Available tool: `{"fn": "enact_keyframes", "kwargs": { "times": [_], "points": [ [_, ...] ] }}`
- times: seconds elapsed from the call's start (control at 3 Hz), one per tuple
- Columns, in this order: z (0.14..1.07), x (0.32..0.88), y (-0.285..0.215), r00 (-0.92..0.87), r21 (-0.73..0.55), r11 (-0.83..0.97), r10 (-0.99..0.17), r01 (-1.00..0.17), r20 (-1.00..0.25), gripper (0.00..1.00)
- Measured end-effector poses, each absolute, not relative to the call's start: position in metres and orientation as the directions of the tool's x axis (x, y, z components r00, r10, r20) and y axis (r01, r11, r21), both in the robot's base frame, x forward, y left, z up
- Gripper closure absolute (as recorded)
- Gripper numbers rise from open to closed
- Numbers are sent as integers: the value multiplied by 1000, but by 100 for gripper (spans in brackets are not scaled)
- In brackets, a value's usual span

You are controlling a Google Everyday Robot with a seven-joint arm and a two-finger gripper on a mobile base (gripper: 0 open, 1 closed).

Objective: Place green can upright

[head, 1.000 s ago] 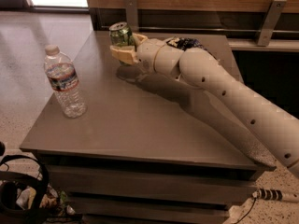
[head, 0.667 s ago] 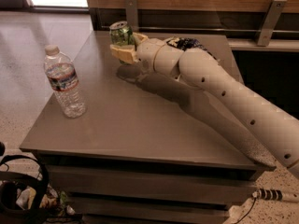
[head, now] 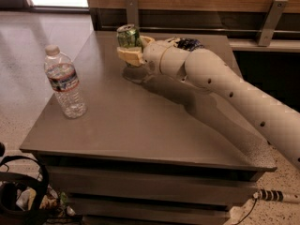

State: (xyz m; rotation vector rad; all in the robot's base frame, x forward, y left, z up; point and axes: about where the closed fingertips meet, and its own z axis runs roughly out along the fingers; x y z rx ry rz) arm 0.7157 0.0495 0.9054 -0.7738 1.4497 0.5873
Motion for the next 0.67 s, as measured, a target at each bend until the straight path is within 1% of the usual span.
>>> {"fn": "enact_keyframes", "kwargs": {
  "times": [0.67],
  "points": [
    [885, 715, 36, -17, -66, 652, -119, -755, -993, 100]
  ]
}}
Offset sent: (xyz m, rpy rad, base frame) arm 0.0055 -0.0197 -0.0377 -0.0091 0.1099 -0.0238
